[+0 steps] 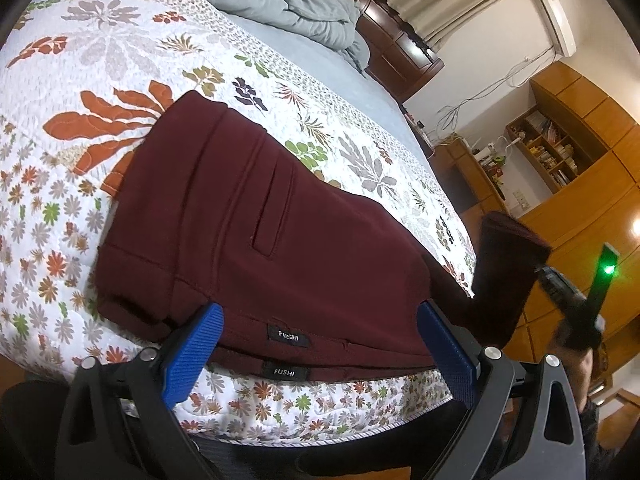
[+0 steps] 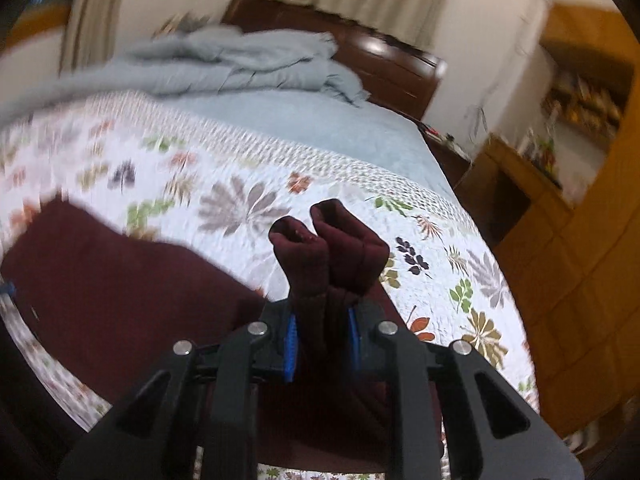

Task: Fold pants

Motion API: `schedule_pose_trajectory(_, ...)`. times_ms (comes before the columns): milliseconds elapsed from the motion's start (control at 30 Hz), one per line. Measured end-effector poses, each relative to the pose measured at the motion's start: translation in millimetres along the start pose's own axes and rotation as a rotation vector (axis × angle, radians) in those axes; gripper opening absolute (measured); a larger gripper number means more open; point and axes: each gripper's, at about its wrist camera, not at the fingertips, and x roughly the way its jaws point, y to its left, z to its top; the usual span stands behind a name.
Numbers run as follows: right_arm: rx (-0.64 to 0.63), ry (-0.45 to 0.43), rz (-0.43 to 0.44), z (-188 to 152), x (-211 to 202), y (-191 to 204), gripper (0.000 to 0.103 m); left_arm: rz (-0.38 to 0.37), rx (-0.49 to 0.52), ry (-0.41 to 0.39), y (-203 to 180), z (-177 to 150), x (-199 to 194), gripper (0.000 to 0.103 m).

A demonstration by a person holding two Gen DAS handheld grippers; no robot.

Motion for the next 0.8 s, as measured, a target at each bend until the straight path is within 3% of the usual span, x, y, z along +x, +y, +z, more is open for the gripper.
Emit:
schedule_pose_trajectory(267, -0.251, 0.056, -0.014, -24.2, 21.5, 82.7, 0.019, -0.01, -0.005, 0.007, 1.3, -1.8, -1.9, 0.098)
schedule_pose_trajectory(800, -0.343, 0.045, -0.007, -32.2, 27.5, 109.1, 0.019, -0.039, -0.015, 0.017, 4.0, -4.8, -6.9, 0.098)
